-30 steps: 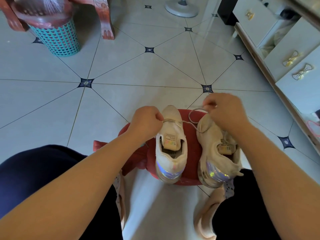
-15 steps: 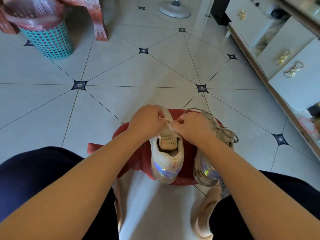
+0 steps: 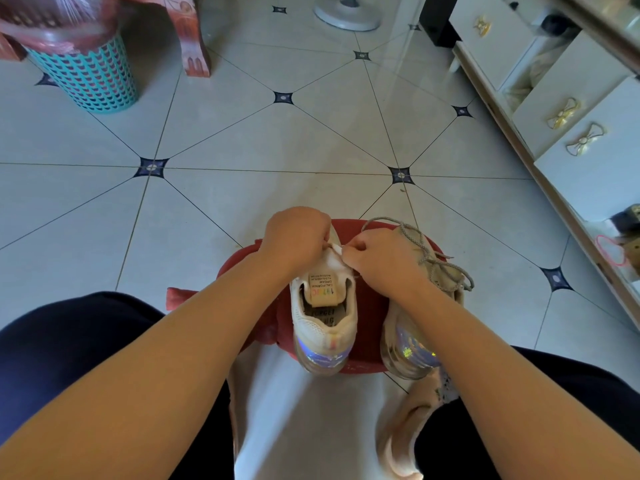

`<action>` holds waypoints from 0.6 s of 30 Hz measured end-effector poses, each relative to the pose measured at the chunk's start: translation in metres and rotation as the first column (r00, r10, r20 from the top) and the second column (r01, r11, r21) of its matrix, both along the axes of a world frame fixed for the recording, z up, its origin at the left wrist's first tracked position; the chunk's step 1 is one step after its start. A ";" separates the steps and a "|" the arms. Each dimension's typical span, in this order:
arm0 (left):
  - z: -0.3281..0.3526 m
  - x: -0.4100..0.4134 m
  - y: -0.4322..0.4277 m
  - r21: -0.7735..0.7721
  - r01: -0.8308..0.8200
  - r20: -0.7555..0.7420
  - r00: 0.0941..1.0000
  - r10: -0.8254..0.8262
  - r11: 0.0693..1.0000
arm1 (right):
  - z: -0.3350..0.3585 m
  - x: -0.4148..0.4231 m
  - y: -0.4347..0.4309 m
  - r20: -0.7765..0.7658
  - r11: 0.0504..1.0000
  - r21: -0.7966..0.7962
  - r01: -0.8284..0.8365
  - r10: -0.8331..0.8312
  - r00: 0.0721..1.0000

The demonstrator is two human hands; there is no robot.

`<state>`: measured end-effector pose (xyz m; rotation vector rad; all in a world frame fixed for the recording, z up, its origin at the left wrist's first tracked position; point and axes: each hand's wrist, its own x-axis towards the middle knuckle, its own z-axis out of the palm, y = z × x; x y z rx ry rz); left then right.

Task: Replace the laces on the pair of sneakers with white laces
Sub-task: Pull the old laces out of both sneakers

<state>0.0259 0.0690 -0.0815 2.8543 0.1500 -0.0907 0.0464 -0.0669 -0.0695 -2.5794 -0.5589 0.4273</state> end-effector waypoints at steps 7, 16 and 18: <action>-0.002 -0.007 0.003 -0.045 -0.005 0.019 1.000 0.006 0.999 | 0.005 -0.001 -0.001 0.017 0.998 -0.048 0.033 -0.032 0.999; 0.007 -0.023 0.032 -0.287 -0.239 -0.027 0.970 0.241 0.928 | 0.013 0.005 -0.002 0.024 0.985 -0.172 0.031 -0.028 0.999; 0.007 -0.026 0.036 -0.294 -0.242 -0.001 0.968 0.253 0.925 | 0.015 0.003 -0.002 -0.011 0.992 -0.129 -0.006 0.005 1.000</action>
